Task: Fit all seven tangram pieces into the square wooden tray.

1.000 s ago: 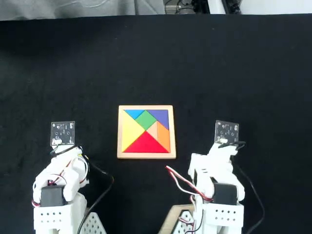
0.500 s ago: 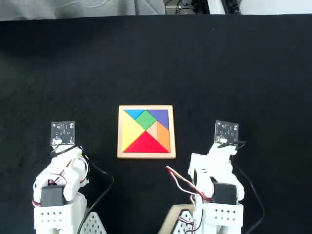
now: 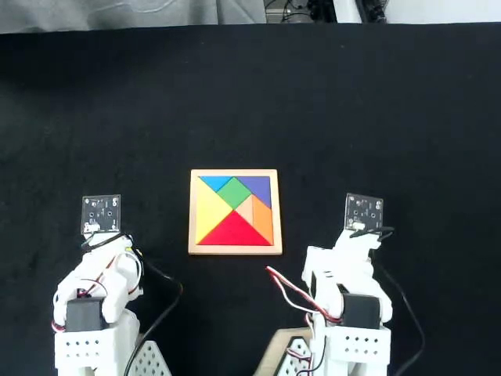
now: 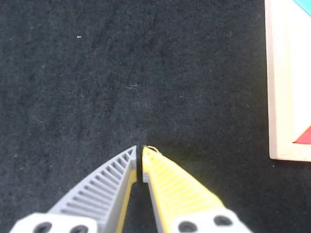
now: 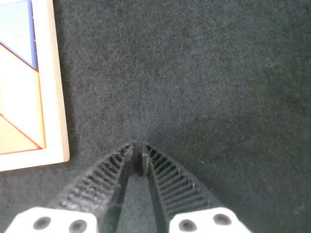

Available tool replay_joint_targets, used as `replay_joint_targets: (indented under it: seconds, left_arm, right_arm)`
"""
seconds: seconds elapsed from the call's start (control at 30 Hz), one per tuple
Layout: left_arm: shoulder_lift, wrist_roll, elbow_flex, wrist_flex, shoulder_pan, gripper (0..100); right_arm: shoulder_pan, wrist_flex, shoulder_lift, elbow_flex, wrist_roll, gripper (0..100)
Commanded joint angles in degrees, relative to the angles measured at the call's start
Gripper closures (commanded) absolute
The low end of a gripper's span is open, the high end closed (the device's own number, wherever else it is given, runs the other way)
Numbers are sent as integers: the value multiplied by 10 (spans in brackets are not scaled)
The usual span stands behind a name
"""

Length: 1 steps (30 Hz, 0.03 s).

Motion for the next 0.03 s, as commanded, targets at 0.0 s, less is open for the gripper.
replay_joint_targets:
  seconds: [0.0]
  left_arm:
    - [-4,3,12,3,-3,969]
  right_arm:
    - [8,2,-46,0,5,987]
